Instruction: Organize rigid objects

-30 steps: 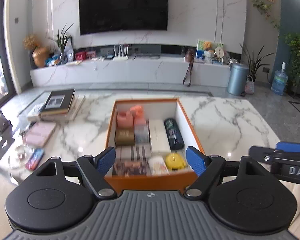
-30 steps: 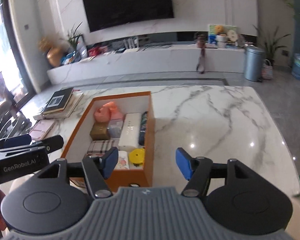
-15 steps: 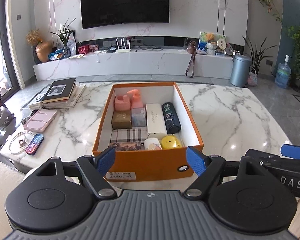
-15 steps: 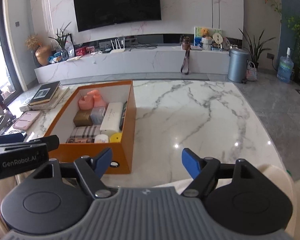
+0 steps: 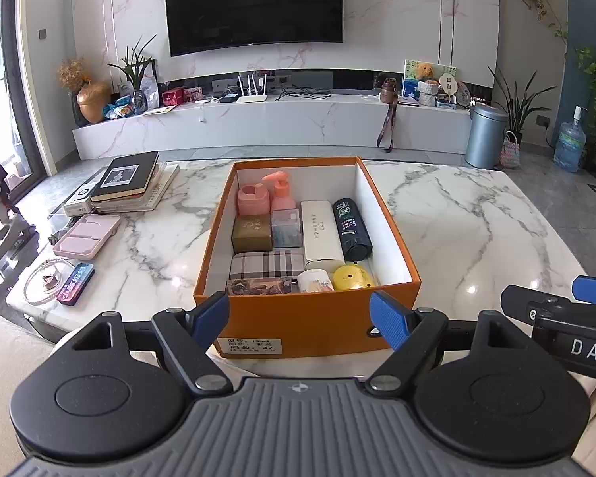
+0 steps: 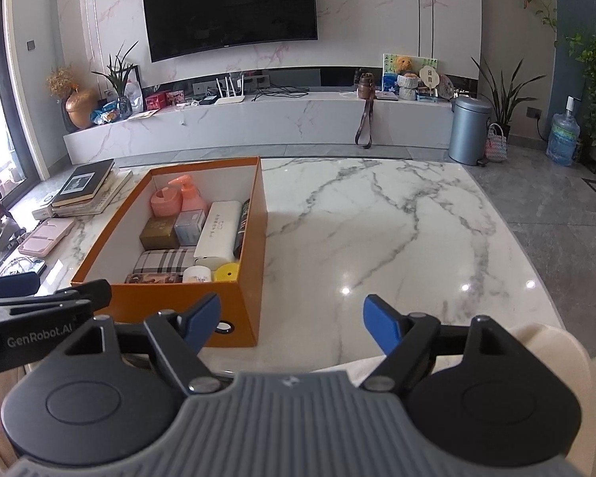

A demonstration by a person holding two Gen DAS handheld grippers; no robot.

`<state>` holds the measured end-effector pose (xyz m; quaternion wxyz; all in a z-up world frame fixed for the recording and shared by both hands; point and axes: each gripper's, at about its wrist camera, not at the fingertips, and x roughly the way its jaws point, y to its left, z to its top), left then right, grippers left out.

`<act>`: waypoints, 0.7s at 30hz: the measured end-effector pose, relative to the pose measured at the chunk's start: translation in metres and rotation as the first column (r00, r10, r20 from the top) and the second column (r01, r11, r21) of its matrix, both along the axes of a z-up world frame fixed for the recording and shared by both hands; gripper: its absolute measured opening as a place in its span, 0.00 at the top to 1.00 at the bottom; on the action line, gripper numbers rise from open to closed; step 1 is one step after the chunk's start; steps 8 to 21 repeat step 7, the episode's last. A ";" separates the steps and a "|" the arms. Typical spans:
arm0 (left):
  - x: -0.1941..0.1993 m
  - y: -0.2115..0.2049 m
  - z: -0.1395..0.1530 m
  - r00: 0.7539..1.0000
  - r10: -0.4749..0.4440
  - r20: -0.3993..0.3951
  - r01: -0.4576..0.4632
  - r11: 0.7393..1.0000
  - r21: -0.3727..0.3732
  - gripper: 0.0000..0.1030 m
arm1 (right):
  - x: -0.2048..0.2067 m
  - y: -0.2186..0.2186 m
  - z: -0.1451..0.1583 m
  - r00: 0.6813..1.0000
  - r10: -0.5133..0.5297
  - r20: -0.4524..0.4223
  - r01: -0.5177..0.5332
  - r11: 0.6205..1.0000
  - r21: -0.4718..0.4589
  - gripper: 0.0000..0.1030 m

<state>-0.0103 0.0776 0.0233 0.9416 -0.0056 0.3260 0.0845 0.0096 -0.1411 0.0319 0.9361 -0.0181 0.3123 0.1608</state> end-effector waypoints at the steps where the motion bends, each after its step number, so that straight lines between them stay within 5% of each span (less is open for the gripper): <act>1: 0.000 0.000 0.000 1.000 0.000 0.001 0.000 1.000 -0.001 0.09 | 0.000 0.000 0.000 1.000 0.000 0.000 0.000 1.000 0.000 0.23; 21: -0.001 0.000 0.001 1.000 0.000 0.001 0.000 1.000 -0.003 0.09 | 0.001 -0.002 -0.002 1.000 -0.001 -0.011 0.001 1.000 0.000 0.23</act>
